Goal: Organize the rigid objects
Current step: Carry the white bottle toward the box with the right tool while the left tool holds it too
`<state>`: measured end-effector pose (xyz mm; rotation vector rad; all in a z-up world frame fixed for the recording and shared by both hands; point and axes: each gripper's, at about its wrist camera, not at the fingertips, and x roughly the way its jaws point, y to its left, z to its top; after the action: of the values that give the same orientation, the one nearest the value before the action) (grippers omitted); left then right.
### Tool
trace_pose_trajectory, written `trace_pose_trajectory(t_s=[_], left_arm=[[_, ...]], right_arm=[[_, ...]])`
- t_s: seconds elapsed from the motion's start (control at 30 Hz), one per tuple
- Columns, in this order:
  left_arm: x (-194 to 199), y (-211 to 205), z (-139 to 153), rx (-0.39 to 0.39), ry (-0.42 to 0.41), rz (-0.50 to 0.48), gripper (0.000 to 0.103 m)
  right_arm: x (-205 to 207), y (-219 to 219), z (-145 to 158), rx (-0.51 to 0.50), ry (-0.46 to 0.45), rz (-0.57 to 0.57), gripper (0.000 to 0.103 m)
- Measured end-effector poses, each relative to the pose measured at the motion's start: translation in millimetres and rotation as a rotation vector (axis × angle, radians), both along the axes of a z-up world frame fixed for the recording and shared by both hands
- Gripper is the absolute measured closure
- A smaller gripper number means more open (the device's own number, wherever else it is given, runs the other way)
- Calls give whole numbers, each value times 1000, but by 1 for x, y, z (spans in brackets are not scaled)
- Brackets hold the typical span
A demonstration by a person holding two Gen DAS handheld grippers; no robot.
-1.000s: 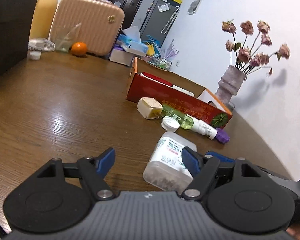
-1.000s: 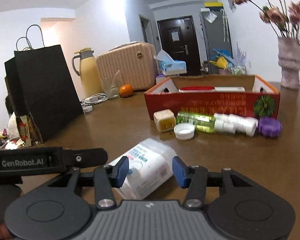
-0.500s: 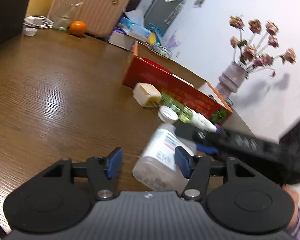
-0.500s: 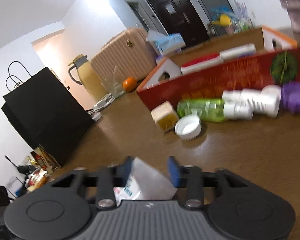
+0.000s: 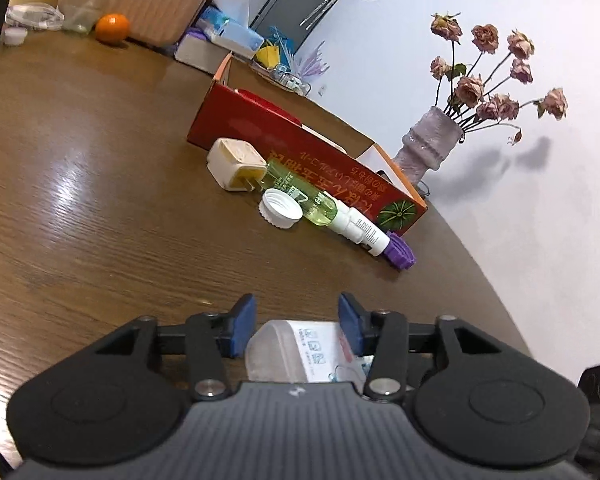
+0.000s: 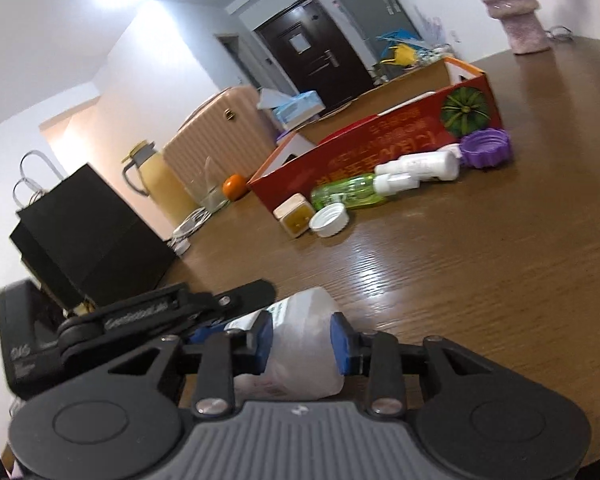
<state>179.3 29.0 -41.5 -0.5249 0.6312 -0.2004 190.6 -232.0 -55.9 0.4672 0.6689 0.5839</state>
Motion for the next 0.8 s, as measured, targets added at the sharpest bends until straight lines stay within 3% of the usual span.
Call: trace_pose_trajectory(t_s=[0.1,0.2,0.4,0.6,0.8], left_arm=[[-11,3,2,15,6,-18,48],[-21,5,-1,-30,5,-27,56],[-17,-2,10,-15,-38,-31,60],[38,-15,40,6,-98,-82,61],[127,-14,72,-41,-119,-117,62]], right_arm=[[4,4,-3,14,4,14,65],[4,11,-3,6,-3,29,67],[2,8,10,-34,-42,6,69],[36,-1,44,-40,-111,-42,69],[109,1,91,-77,-232,-90,70]])
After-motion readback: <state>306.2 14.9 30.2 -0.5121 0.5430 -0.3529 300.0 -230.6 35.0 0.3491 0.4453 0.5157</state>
